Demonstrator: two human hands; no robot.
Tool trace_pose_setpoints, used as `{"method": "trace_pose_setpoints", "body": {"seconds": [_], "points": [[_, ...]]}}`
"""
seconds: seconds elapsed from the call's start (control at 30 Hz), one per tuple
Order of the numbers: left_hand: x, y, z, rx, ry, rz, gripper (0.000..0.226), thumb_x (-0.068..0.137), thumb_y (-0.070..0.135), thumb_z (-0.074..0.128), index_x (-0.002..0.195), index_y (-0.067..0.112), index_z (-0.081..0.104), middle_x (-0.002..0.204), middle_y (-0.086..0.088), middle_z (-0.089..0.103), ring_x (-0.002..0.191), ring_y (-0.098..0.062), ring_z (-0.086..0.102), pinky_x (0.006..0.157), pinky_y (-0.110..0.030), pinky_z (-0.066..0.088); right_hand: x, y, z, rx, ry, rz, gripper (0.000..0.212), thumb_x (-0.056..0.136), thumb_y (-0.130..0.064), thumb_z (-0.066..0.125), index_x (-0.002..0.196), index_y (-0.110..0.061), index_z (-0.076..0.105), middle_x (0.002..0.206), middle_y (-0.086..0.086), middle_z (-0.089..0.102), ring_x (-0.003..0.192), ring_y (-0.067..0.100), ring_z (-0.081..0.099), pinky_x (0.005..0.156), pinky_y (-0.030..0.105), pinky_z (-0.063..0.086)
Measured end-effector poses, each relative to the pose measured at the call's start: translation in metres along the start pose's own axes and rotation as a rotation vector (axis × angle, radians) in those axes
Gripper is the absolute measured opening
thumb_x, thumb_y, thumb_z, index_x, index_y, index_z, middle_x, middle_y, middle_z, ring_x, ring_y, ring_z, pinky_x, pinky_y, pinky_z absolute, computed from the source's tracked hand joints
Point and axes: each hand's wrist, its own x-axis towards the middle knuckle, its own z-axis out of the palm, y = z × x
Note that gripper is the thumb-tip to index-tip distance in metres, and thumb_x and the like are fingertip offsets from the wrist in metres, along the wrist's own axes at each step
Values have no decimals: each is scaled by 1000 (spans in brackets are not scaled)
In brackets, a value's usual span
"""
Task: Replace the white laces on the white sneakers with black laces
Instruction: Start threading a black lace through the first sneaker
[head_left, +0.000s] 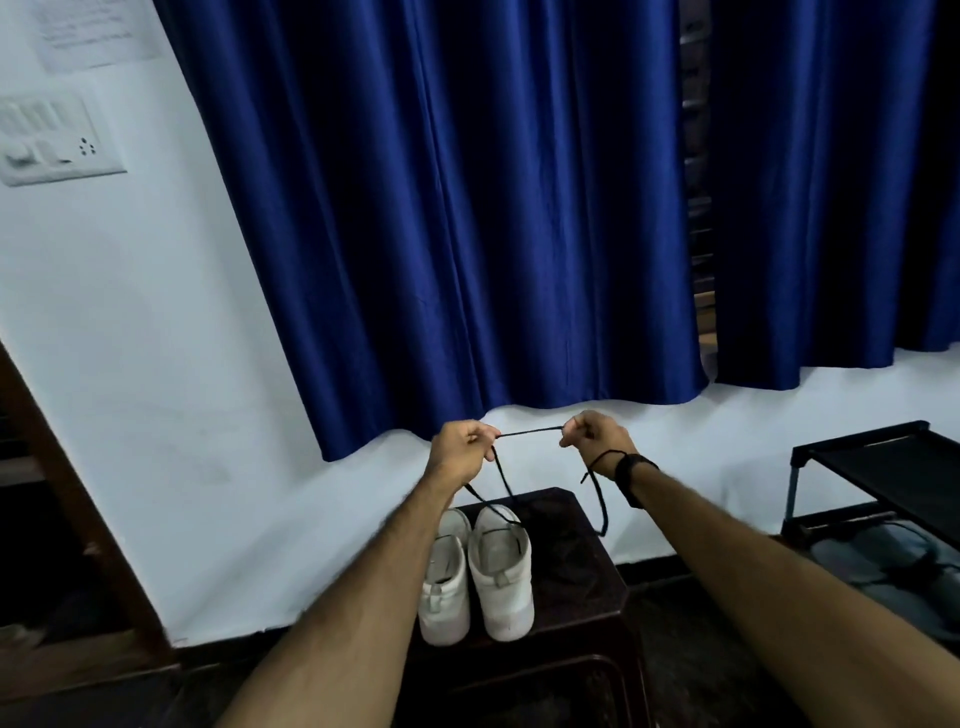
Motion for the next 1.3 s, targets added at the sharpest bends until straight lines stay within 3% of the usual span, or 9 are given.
{"method": "trace_pose_setpoints", "body": {"seconds": [0.17, 0.3, 0.5, 0.67, 0.73, 0.83, 0.9, 1.03, 1.3], "points": [[7, -9, 3, 39, 26, 5, 24, 98, 14, 52, 85, 2, 67, 63, -9, 68, 45, -12, 56, 40, -16, 39, 11, 4, -9, -20, -51, 4, 19, 88, -35, 67, 75, -23, 59, 77, 0, 60, 72, 14, 55, 65, 22, 42], [11, -9, 8, -10, -2, -36, 33, 99, 24, 54, 81, -1, 65, 61, -14, 69, 54, -25, 68, 47, -23, 48, 12, 13, -9, -58, -45, 17, 21, 86, -34, 70, 70, -25, 60, 84, 4, 63, 73, 14, 56, 62, 20, 41], [11, -24, -1, 519, 132, 5, 42, 96, 50, 50, 67, 22, 60, 65, 7, 70, 75, -20, 67, 75, -39, 54, 10, 16, -5, -24, 99, 139, 21, 91, -35, 62, 86, -14, 62, 96, 9, 63, 86, 24, 60, 77, 31, 49], [8, -24, -7, 414, 58, -16, 40, 96, 48, 49, 70, 22, 64, 58, 10, 68, 67, -16, 68, 74, -40, 58, -4, 20, 14, -249, -140, 125, 13, 86, -39, 66, 82, -28, 62, 104, 3, 67, 106, 24, 58, 90, 34, 47], [7, -23, -7, 360, 51, 0, 41, 96, 47, 49, 68, 22, 64, 57, 10, 68, 64, -16, 67, 74, -41, 58, -9, 16, 25, -339, -247, 68, 29, 82, -35, 70, 110, -32, 61, 126, -1, 56, 124, 23, 45, 104, 40, 39], [5, -21, -3, 336, 56, 7, 41, 96, 47, 50, 69, 21, 65, 58, 7, 68, 64, -17, 65, 73, -40, 57, -15, 0, 42, 187, -505, 20, 62, 84, -3, 67, 140, -15, 44, 137, 8, 51, 121, 23, 50, 105, 39, 41], [4, -22, 2, 358, 59, 6, 42, 97, 48, 49, 73, 19, 68, 63, 5, 68, 69, -17, 65, 73, -38, 55, -17, -11, 51, 386, -614, 13, 49, 89, 5, 57, 135, -11, 48, 120, 11, 62, 102, 20, 59, 89, 33, 48], [2, -35, 8, 383, 53, -35, 40, 95, 49, 52, 72, 20, 68, 67, 3, 67, 74, -20, 65, 72, -35, 53, -13, -16, 60, 258, -496, -75, 22, 97, -18, 56, 113, -8, 66, 79, -2, 61, 65, 7, 48, 61, 16, 42], [0, -83, 19, 388, 36, -173, 49, 91, 57, 52, 72, 13, 63, 75, 4, 67, 90, -24, 61, 83, -37, 52, -1, 34, 64, -242, -391, -42, 13, 86, -20, 65, 90, -17, 76, 95, 2, 74, 93, 15, 65, 75, 18, 43]]}}
